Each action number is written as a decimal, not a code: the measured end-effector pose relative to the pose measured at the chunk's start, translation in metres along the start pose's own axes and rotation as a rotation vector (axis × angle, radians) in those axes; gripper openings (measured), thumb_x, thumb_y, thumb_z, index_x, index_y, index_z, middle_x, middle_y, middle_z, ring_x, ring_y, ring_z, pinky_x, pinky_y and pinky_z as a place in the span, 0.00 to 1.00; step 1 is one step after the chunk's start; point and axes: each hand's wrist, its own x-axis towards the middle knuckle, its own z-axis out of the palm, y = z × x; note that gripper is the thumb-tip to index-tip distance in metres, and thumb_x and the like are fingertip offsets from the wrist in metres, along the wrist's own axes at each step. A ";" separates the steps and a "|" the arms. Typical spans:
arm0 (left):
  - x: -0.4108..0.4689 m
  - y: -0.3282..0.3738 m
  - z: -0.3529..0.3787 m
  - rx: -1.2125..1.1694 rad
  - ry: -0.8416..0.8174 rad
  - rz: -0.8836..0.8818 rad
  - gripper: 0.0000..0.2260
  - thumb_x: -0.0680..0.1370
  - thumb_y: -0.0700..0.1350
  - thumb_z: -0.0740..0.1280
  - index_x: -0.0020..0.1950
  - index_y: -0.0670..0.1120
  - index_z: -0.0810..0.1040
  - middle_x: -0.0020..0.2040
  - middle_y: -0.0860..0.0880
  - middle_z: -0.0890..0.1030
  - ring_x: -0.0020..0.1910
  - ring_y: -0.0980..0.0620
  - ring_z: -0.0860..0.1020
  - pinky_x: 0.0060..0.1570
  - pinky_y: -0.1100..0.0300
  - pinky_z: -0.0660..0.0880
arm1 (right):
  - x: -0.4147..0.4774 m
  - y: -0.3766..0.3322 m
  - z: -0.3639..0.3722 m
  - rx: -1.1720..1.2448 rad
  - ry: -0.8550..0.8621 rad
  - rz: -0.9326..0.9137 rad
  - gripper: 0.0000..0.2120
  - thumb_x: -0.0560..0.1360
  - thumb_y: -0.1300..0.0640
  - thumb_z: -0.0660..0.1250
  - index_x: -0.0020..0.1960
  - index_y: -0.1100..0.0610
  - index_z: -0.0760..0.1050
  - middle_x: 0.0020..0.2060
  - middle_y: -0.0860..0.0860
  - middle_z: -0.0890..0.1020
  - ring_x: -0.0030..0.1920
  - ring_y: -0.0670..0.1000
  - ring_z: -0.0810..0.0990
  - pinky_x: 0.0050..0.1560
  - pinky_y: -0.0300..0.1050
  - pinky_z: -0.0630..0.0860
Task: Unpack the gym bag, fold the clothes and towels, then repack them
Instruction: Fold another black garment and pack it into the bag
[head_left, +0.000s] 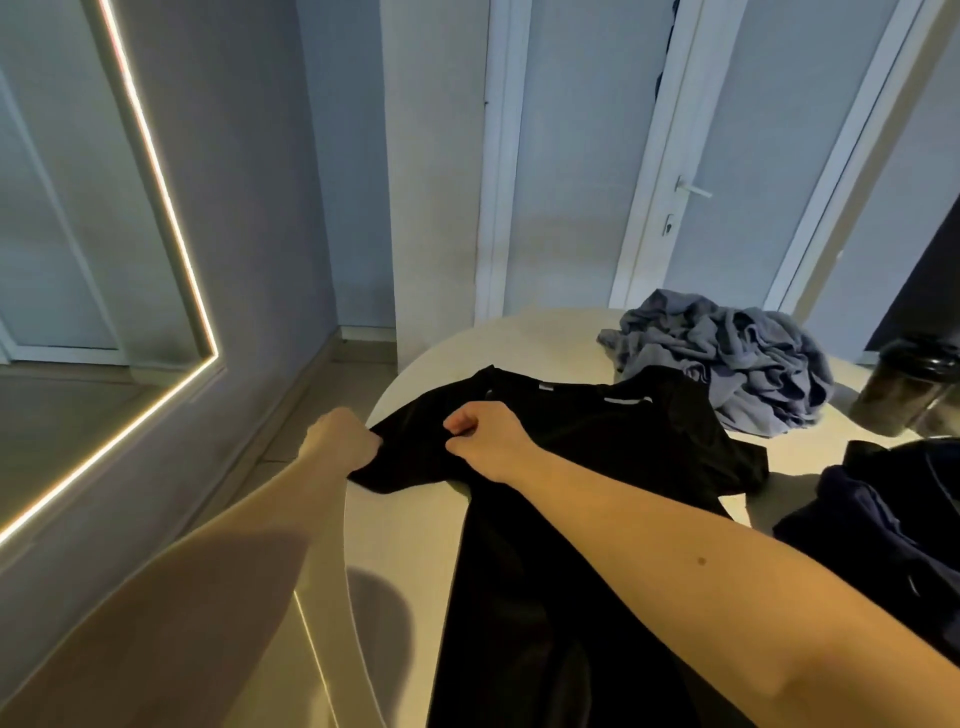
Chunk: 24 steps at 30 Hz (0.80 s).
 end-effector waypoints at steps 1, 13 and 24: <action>0.005 0.002 -0.005 0.030 -0.003 -0.002 0.16 0.78 0.47 0.68 0.59 0.36 0.77 0.53 0.41 0.80 0.45 0.44 0.77 0.42 0.53 0.74 | 0.007 -0.001 0.002 0.015 -0.002 -0.002 0.13 0.75 0.62 0.73 0.59 0.55 0.82 0.53 0.47 0.83 0.55 0.45 0.80 0.63 0.39 0.75; 0.018 0.109 -0.070 -0.484 -0.136 0.246 0.13 0.75 0.48 0.71 0.51 0.39 0.84 0.48 0.39 0.85 0.48 0.41 0.85 0.51 0.46 0.82 | 0.048 -0.042 -0.032 0.206 -0.070 -0.038 0.34 0.71 0.51 0.78 0.74 0.51 0.69 0.63 0.48 0.79 0.59 0.52 0.81 0.63 0.49 0.77; 0.025 0.160 0.001 -0.479 -0.172 0.404 0.10 0.79 0.42 0.67 0.53 0.35 0.82 0.48 0.38 0.85 0.48 0.41 0.84 0.46 0.54 0.79 | 0.048 0.044 -0.117 1.088 0.393 0.365 0.13 0.77 0.65 0.62 0.59 0.59 0.78 0.52 0.59 0.82 0.54 0.60 0.81 0.58 0.55 0.80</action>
